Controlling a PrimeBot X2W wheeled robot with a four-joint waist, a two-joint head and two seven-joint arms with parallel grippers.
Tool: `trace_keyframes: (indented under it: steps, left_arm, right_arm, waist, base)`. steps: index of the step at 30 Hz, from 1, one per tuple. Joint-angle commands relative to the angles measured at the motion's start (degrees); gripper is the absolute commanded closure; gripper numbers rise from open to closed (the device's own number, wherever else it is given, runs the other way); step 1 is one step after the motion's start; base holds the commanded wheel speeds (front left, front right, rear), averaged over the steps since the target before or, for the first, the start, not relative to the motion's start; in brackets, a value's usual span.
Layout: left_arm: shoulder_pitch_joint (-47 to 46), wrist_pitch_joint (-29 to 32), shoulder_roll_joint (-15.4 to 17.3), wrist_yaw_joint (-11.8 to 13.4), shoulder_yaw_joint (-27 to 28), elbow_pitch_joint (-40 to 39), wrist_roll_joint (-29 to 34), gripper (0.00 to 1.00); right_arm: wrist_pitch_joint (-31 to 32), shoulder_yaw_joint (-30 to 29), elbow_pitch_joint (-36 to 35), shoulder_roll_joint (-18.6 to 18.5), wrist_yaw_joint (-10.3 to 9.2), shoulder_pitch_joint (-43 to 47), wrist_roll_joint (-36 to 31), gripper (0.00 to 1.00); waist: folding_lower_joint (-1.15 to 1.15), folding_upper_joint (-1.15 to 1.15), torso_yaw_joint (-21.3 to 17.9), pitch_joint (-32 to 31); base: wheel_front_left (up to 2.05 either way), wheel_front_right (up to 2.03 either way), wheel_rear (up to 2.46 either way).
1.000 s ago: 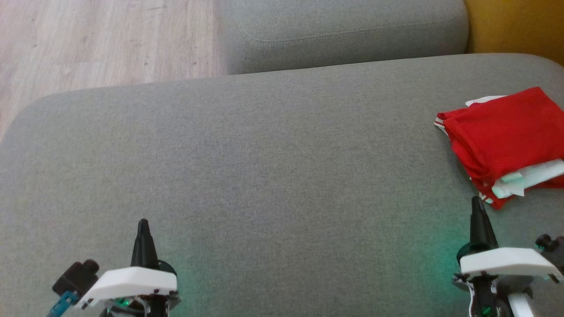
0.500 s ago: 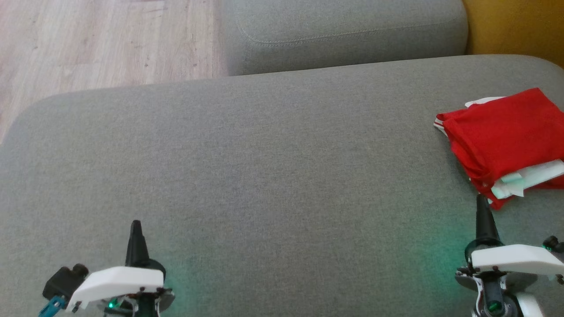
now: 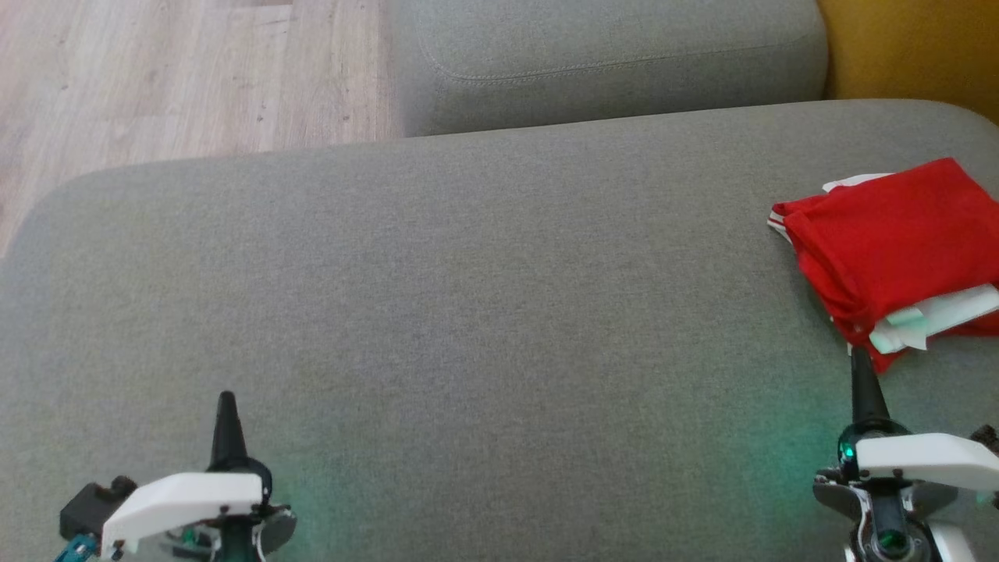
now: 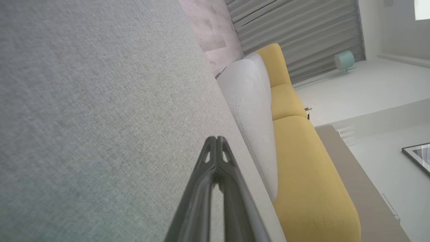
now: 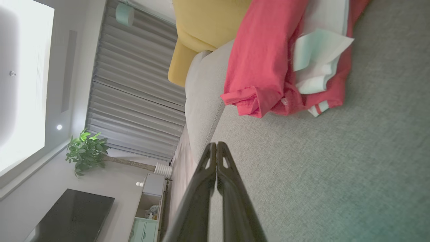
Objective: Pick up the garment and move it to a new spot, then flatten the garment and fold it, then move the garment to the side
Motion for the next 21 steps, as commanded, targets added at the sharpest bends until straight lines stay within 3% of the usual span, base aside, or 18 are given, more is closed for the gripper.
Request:
trace_keyframes:
  steps: [1,21]
  left_arm:
    - [-3.3,0.3,0.5,-0.5,1.9,-2.1,-1.1,1.00]
    - [-3.6,3.7,0.5,-2.4,5.4,-2.6,-12.2,1.00]
  right_arm:
    - [0.4,0.5,-2.3,-0.6,-0.03,-3.3,1.4,1.00]
    - [3.7,-0.7,-3.1,-0.6,-0.04,-3.9,14.1,1.00]
  waist:
    - [0.00,0.00,0.0,0.0]
    - [0.00,0.00,0.0,-0.4]
  base:
    - [0.00,0.00,0.00]
    - [0.00,0.00,0.00]
